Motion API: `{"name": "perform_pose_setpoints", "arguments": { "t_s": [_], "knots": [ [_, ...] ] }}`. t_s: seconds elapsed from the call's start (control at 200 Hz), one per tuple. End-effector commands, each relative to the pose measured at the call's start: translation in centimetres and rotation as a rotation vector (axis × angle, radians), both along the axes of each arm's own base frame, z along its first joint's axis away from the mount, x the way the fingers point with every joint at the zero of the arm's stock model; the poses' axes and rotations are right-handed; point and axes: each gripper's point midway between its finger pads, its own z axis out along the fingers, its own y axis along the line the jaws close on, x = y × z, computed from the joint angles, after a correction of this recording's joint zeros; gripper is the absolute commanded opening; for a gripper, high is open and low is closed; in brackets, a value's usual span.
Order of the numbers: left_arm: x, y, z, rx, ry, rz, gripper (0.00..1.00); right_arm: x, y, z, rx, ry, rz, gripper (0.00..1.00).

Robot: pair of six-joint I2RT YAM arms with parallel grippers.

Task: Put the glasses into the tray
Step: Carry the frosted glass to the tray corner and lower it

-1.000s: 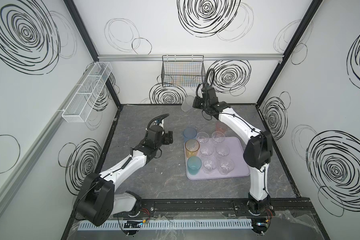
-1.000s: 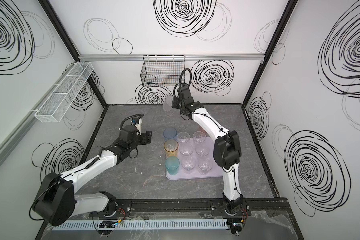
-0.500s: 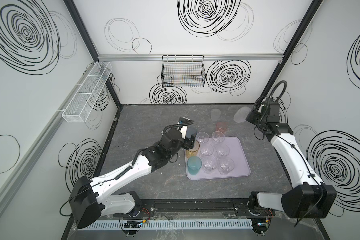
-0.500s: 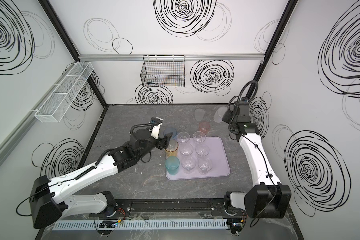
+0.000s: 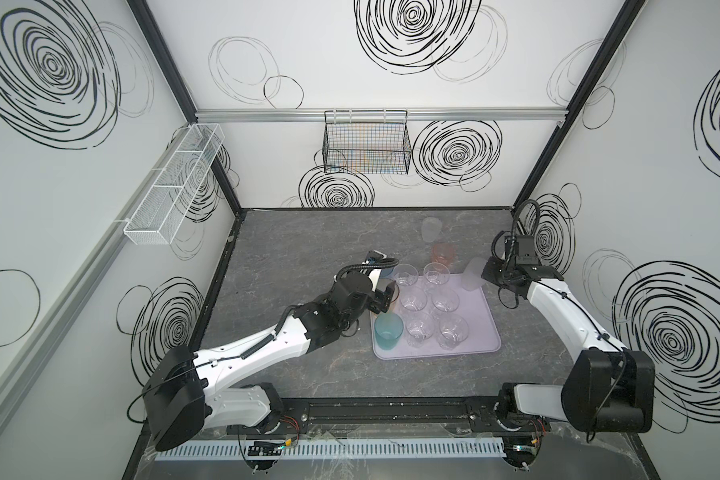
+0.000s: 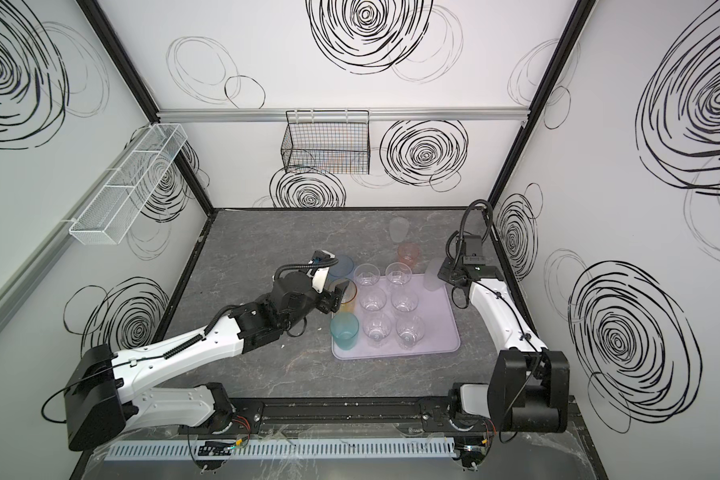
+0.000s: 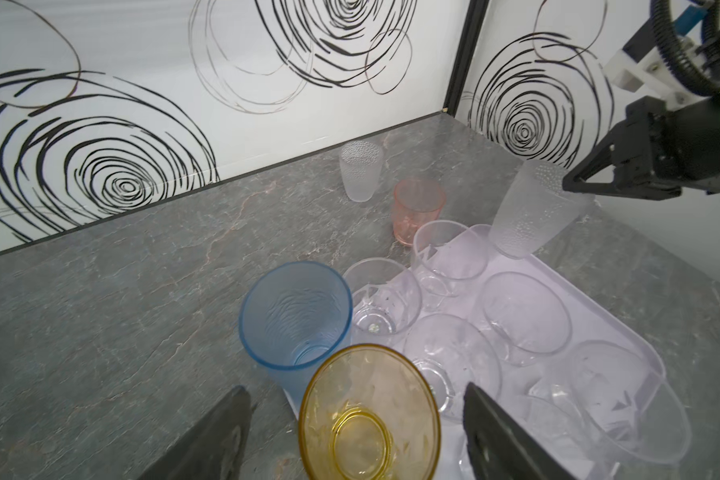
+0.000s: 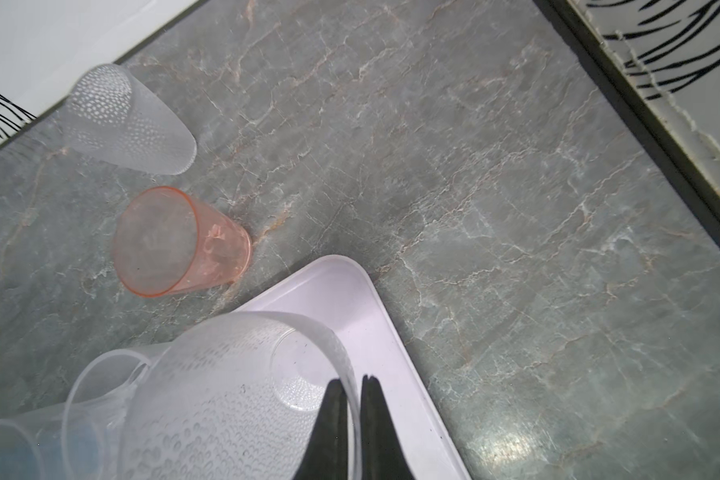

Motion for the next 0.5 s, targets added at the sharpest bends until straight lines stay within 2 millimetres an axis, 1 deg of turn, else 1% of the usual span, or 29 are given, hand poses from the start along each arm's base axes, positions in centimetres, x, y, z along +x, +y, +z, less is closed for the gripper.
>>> {"name": "perform_pose_setpoints", "arguments": {
  "t_s": [0.0, 0.14, 0.3, 0.385, 0.495],
  "knots": [
    [0.9, 2.3, 1.0, -0.077, -0.039, 0.090, 0.83, 1.2, 0.0, -0.6, -0.023, -0.004, -0.020, 0.00],
    [1.5, 4.0, 0.0, -0.106, -0.013, 0.118, 0.83, 1.9, 0.2, -2.1, -0.040, 0.067, -0.020, 0.00],
    [1.8, 4.9, -0.9, -0.104, 0.001, 0.132, 0.82, 2.4, 0.1, -2.3, -0.094, 0.070, -0.020, 0.00],
    [1.9, 5.3, -1.5, -0.105, 0.008, 0.133, 0.82, 2.2, 0.3, -3.0, -0.111, 0.092, -0.010, 0.03],
    [1.9, 5.3, -1.9, -0.114, 0.016, 0.121, 0.82, 2.3, 0.9, -3.3, -0.120, 0.109, 0.007, 0.10]
  ]
}}
